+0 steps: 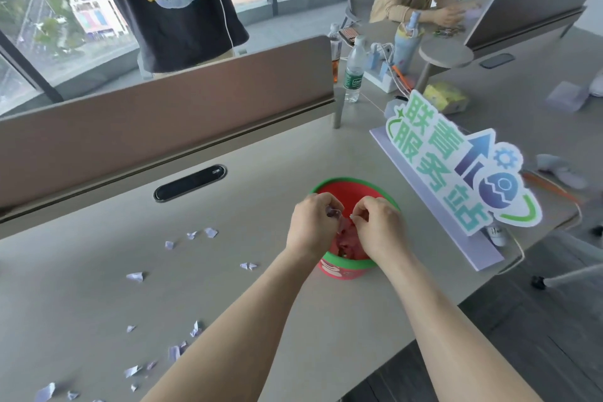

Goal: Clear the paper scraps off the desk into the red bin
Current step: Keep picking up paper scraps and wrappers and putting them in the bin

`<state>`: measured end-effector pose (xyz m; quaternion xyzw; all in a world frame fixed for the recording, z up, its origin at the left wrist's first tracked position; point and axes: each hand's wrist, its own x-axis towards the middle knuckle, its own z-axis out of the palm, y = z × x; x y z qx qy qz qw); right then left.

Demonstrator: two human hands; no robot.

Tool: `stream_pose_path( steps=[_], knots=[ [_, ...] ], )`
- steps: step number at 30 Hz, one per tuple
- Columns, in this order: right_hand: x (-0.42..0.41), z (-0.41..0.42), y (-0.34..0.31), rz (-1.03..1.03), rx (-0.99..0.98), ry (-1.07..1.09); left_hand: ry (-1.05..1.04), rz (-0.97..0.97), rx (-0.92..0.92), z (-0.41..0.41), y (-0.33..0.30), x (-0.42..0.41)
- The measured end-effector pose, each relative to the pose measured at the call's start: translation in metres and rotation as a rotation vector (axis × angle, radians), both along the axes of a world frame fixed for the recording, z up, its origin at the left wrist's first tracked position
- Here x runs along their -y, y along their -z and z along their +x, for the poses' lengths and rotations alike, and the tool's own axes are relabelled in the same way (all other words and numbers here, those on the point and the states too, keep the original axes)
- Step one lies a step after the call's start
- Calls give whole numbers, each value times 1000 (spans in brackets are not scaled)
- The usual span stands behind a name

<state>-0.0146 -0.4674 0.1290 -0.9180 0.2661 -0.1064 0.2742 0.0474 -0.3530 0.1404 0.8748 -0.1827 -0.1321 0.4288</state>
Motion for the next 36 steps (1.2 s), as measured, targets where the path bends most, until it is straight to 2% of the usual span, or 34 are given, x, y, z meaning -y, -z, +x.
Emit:
stream_pose_path(
  steps=[8,20,24,29,36],
  knots=[
    [8,0,0,27,-28,-4,77,92,12,-1,3,5],
    [-31,19,-17,1,151,-88,-58,-7,77,7,-10,-32],
    [-68,33,-18,-9,212,-201,-138,9,111,12,-10,-74],
    [-124,47,-13,12,181,-355,-265,47,87,13,0,-138],
    [-216,51,12,71,-21,-635,-490,104,-10,-5,29,-249]
  ],
)
